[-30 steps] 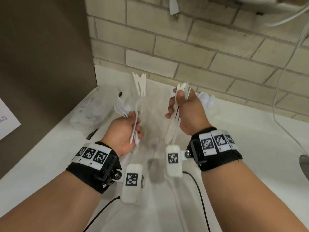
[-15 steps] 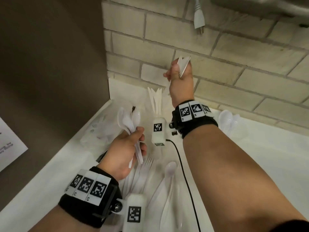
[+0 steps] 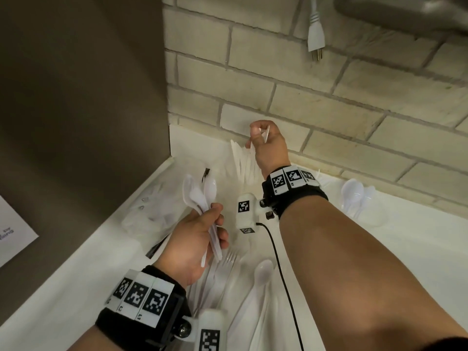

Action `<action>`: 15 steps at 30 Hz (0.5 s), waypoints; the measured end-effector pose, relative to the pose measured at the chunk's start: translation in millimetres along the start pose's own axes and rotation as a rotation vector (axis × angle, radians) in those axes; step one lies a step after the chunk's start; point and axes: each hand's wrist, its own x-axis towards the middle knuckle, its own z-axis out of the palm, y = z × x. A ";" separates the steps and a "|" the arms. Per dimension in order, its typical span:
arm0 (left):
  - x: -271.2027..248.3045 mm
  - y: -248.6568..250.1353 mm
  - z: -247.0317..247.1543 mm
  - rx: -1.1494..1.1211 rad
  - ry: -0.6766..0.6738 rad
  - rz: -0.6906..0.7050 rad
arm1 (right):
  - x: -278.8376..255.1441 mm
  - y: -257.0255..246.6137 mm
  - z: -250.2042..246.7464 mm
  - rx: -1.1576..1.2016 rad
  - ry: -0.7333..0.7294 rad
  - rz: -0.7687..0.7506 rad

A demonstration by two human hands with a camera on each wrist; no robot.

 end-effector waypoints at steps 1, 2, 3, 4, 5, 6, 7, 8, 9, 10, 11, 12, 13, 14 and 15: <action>0.0 0.1 0.3 -0.002 -0.003 0.001 | 1.5 0.2 -0.4 -0.020 -0.017 -0.005; -0.4 0.4 0.5 -0.004 -0.005 0.003 | 2.5 0.3 -1.7 -0.037 -0.032 -0.002; -0.3 0.6 0.5 -0.006 -0.006 0.005 | 2.8 0.2 -3.1 -0.049 -0.039 0.012; -0.7 0.8 0.4 -0.009 -0.007 0.004 | 2.6 0.3 -5.3 -0.048 -0.044 0.031; -0.8 0.8 0.2 -0.013 -0.012 0.003 | 2.1 -0.3 -7.8 -0.033 -0.045 0.054; -1.4 0.8 0.4 -0.018 -0.022 -0.001 | 1.4 -1.2 -10.9 -0.007 -0.039 0.070; -2.0 0.4 0.5 -0.023 -0.036 -0.009 | 0.0 -4.1 -14.5 0.019 -0.022 0.072; -3.0 0.1 1.0 -0.030 -0.055 -0.020 | -1.4 -8.2 -18.7 0.041 0.003 0.057; -3.9 -0.8 1.5 -0.040 -0.078 -0.032 | -2.7 -12.9 -23.7 0.053 0.033 0.037; -5.3 -1.5 2.8 -0.049 -0.107 -0.042 | -4.4 -17.9 -29.6 0.056 0.063 0.016; -6.4 -2.3 3.8 -0.051 -0.140 -0.051 | -7.9 -24.0 -36.0 0.057 0.085 -0.003; -7.8 -3.2 5.6 -0.044 -0.177 -0.058 | -12.7 -29.7 -42.7 0.063 0.094 -0.019; -8.8 -4.4 7.2 -0.030 -0.212 -0.061 | -19.4 -34.8 -49.1 0.073 0.087 -0.026; -10.4 -5.5 9.1 -0.009 -0.245 -0.065 | -28.6 -40.1 -55.8 0.082 0.060 -0.022; -11.7 -7.0 10.6 0.015 -0.275 -0.071 | -39.7 -45.2 -62.1 0.081 0.016 -0.008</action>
